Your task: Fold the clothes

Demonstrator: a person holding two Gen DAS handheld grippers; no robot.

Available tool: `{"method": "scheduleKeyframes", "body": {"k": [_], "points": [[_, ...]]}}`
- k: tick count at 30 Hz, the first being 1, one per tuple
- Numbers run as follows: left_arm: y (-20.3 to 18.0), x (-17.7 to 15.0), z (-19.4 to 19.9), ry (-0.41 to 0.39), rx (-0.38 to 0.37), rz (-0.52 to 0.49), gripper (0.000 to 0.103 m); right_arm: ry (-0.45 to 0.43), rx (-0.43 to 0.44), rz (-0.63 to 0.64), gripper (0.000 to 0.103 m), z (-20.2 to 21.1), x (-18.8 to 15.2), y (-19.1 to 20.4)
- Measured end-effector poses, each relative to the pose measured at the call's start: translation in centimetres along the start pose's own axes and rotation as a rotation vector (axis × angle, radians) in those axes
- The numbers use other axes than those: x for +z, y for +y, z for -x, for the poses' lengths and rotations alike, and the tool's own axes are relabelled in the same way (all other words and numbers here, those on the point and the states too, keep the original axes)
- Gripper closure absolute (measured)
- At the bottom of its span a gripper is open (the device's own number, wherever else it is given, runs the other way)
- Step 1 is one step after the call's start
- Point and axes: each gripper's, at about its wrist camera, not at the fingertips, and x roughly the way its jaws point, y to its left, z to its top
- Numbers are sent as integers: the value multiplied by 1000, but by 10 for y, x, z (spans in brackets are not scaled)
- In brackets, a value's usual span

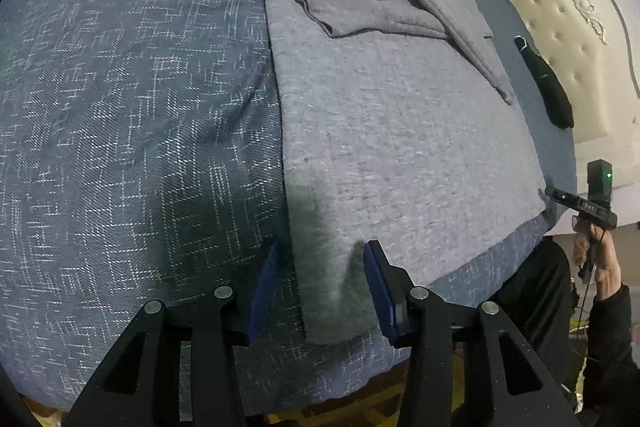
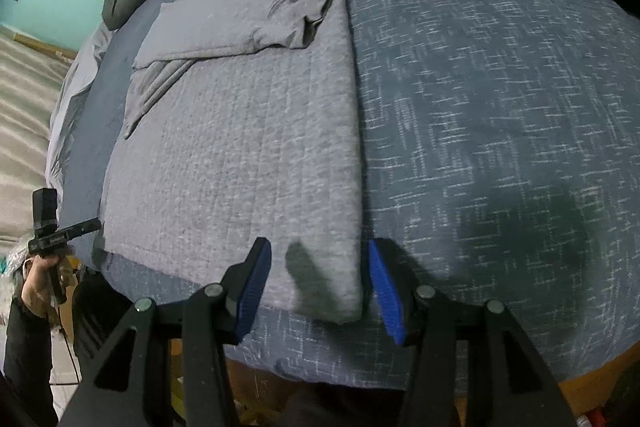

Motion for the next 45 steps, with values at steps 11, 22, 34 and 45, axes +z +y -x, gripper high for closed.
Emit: {"method": "scheduleKeyframes", "body": {"k": [11, 22, 34, 45], "points": [[-11, -8, -1, 19, -31, -51, 84, 3, 11, 56, 88, -5, 1, 18], [-9, -8, -10, 52, -37, -47, 84, 32, 46, 46, 82, -8, 1, 18], [-18, -13, 4, 11, -17, -113, 98, -27, 52, 95, 97, 9, 1, 24], [-42, -21, 54, -77, -30, -223, 99, -142, 151, 181, 98, 77, -7, 47]]}}
